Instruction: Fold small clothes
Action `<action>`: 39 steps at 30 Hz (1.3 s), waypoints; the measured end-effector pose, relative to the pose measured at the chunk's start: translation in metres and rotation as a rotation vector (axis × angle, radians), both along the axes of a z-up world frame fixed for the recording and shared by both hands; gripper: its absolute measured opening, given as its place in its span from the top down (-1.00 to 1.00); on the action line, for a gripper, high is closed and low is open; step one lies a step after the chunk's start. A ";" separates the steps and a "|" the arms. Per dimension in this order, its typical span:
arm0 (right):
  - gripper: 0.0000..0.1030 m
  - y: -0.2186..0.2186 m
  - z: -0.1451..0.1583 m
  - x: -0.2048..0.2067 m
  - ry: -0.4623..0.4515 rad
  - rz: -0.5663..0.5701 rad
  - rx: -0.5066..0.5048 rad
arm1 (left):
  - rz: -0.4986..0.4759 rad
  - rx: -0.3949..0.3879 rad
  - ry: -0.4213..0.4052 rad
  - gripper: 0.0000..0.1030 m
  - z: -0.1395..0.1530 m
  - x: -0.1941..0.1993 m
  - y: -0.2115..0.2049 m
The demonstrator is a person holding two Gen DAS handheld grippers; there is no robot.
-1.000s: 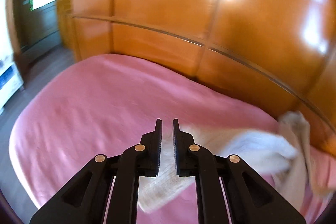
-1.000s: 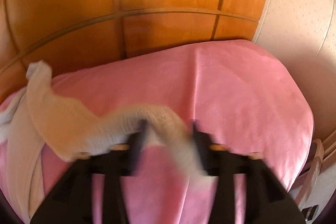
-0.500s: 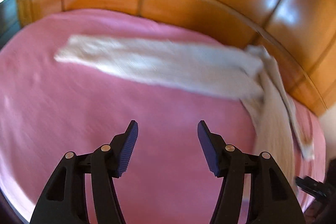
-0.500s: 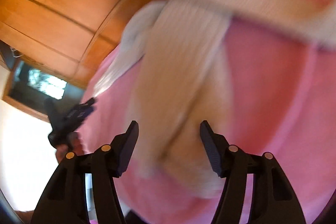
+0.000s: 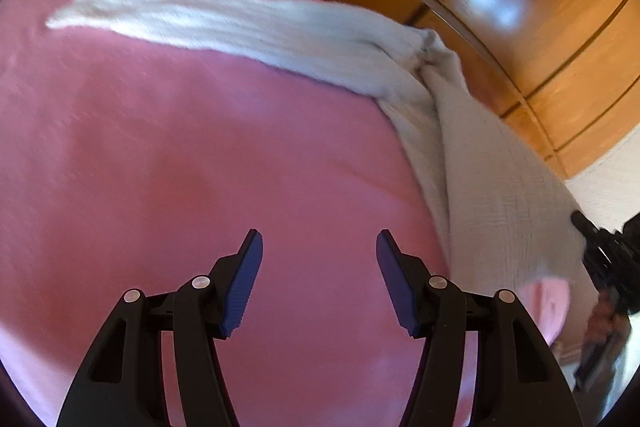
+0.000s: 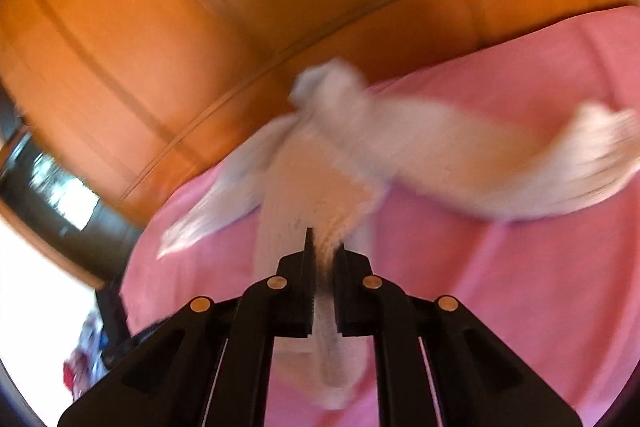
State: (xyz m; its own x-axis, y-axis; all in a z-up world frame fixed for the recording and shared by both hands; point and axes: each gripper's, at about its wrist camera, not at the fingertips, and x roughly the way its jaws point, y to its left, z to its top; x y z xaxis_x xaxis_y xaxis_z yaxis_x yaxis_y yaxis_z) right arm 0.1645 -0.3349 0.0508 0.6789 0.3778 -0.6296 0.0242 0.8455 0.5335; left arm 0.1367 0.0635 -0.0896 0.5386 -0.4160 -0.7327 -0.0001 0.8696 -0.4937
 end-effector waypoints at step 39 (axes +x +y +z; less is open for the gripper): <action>1.00 -0.040 0.041 -0.142 0.009 -0.022 -0.198 | -0.153 -0.101 -0.016 0.93 0.115 -0.075 0.041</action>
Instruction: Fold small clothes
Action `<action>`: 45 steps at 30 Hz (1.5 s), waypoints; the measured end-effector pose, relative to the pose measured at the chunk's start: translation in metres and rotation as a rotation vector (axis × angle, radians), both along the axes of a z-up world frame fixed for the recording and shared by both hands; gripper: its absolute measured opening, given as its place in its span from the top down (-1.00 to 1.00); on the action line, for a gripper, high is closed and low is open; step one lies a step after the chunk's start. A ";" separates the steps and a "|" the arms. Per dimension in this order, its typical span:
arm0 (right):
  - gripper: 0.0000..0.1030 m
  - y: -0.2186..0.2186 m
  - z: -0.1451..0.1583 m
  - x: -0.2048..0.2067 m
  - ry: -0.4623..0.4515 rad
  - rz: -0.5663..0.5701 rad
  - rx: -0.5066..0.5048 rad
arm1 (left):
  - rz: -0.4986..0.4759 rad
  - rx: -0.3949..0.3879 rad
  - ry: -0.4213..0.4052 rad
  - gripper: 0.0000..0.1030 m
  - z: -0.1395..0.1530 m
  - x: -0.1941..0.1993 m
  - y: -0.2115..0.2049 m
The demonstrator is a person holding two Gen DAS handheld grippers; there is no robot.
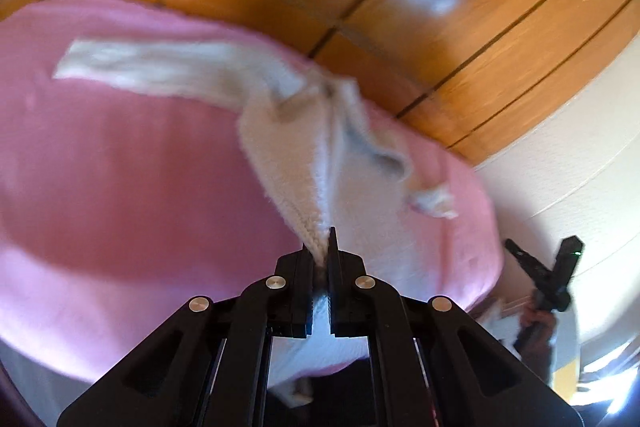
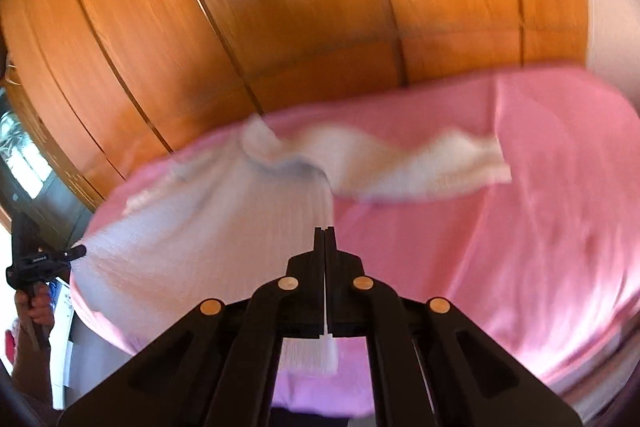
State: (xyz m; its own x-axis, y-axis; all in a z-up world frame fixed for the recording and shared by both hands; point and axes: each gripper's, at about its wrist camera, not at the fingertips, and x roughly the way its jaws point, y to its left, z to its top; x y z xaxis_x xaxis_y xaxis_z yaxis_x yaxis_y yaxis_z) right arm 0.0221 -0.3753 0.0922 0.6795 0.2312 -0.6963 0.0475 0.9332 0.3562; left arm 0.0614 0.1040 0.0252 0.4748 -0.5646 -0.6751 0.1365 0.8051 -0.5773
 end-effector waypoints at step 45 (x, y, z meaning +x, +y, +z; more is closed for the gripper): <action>-0.31 0.186 -0.119 0.132 0.102 0.256 -0.081 | 0.655 0.231 0.091 0.49 -0.099 0.105 0.203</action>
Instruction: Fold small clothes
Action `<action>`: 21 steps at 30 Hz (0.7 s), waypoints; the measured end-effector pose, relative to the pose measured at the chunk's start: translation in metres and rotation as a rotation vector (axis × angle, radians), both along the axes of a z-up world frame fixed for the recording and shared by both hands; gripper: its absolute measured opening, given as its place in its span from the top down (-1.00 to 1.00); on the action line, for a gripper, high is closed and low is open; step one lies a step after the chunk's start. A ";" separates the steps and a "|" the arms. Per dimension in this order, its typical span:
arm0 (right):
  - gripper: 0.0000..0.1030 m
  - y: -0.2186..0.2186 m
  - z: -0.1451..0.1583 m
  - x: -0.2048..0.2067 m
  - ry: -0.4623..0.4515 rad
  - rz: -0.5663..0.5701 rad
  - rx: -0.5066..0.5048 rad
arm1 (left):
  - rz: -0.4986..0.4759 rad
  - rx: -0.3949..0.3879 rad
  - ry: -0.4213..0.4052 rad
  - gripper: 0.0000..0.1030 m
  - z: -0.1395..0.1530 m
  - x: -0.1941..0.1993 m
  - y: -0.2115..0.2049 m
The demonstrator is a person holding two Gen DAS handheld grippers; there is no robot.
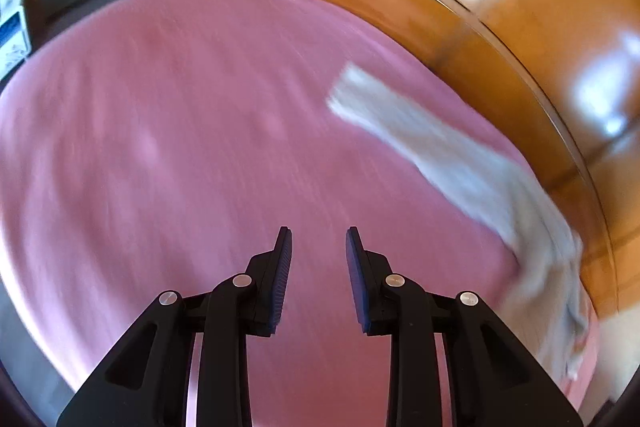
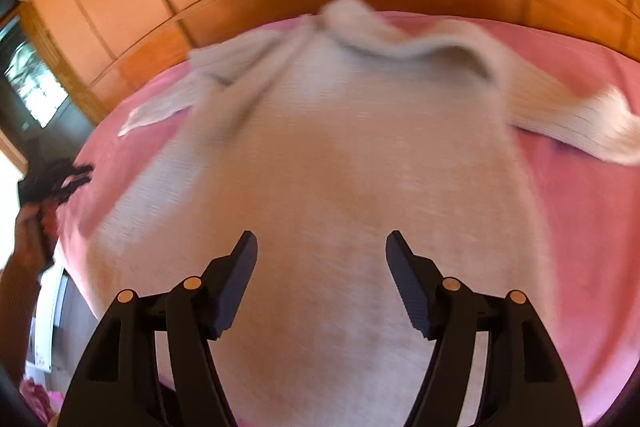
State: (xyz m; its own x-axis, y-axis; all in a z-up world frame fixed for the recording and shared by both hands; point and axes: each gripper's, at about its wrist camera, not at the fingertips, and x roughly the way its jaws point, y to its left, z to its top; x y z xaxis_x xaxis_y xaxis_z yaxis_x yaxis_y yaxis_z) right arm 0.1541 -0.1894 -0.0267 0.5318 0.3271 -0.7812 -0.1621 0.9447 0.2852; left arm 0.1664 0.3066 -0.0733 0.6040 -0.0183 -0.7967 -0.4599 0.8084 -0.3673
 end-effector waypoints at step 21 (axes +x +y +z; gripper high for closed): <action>-0.97 0.047 -0.047 0.005 -0.043 0.076 -0.190 | -0.013 0.236 0.059 1.00 -0.006 0.143 0.028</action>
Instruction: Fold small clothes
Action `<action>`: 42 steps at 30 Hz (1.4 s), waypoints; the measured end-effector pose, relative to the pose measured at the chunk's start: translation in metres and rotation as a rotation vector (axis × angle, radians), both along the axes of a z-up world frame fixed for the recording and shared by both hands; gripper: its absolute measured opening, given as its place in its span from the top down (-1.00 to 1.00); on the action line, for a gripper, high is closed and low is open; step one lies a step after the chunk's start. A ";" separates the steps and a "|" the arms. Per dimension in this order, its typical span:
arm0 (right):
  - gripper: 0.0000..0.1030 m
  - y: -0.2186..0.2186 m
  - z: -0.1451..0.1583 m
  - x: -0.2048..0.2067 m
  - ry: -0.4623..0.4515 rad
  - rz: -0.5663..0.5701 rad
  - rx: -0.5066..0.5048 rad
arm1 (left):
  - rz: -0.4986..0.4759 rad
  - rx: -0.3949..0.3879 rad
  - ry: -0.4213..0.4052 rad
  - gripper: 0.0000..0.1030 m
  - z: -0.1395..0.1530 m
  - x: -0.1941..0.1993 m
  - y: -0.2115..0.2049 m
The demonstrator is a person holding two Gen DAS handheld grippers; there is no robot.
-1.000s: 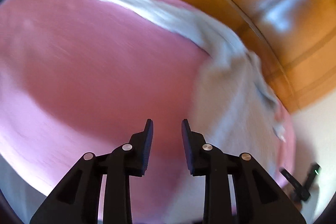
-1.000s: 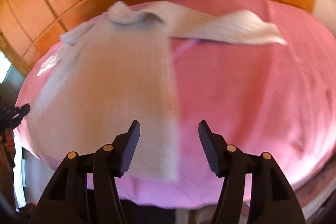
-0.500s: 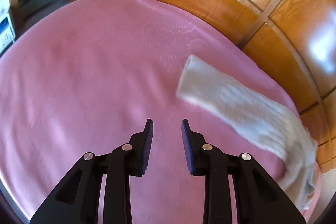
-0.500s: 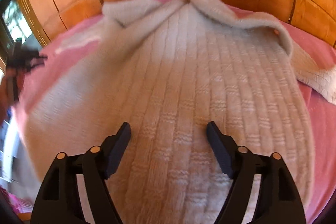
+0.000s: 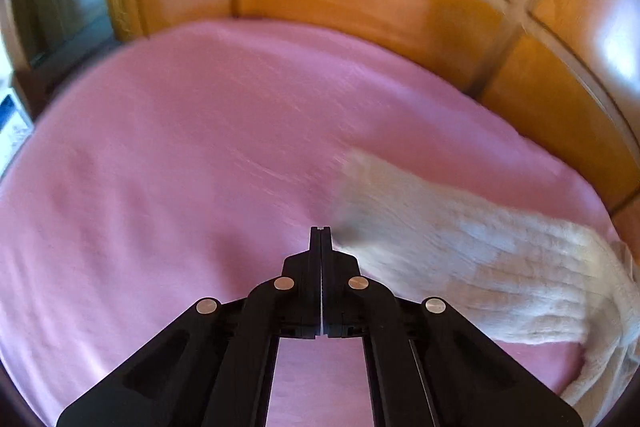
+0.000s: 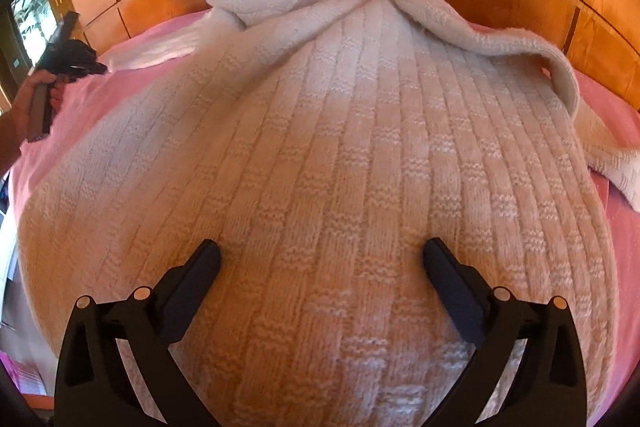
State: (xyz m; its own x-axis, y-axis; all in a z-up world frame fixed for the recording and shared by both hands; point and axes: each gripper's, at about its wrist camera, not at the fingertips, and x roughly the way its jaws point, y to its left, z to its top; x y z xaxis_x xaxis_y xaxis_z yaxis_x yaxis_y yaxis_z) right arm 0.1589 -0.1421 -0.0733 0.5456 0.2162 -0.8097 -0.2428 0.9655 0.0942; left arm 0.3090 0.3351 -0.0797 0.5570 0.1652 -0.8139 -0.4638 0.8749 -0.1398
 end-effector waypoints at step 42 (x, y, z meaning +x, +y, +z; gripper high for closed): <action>-0.97 0.007 0.000 0.001 -0.025 -0.016 -0.041 | 0.248 -0.021 0.057 0.81 0.028 -0.050 0.123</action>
